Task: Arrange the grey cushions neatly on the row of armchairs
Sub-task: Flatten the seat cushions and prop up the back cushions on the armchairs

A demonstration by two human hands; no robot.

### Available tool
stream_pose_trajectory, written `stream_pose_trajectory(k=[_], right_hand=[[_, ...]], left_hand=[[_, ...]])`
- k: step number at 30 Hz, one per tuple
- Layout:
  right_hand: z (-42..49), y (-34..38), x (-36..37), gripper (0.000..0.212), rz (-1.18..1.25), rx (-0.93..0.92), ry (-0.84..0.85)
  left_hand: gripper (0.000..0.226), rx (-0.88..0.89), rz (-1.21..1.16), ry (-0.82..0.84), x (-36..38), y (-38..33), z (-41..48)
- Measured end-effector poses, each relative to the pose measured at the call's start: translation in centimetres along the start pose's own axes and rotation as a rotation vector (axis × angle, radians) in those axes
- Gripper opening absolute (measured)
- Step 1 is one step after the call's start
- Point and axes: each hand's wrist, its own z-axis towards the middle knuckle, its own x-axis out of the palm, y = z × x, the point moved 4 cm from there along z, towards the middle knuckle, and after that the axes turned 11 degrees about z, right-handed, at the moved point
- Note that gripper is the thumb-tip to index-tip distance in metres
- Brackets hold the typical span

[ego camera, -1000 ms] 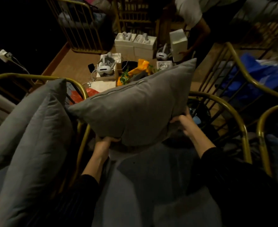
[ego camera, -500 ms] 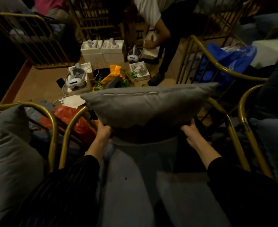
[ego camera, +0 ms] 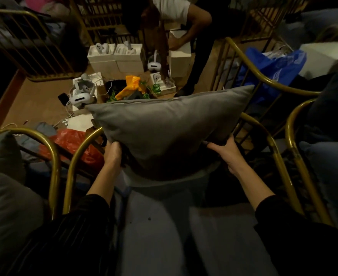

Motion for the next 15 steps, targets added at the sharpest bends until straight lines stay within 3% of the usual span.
stream_pose_trajectory(k=[5,11,15], right_hand=[[-0.1,-1.4,0.7,0.090,-0.073,0.008,0.018],[0.4,-1.9,1.0,0.089,-0.072,-0.007,0.003],[1.3,-1.8,2.1,0.100,-0.106,0.023,-0.031]], left_hand=[[0.072,-0.095,0.138,-0.048,-0.3,3.2,2.4],[0.059,-0.118,0.130,-0.065,-0.2,3.0,2.4],[0.053,-0.177,0.092,-0.227,1.3,1.4,1.3]])
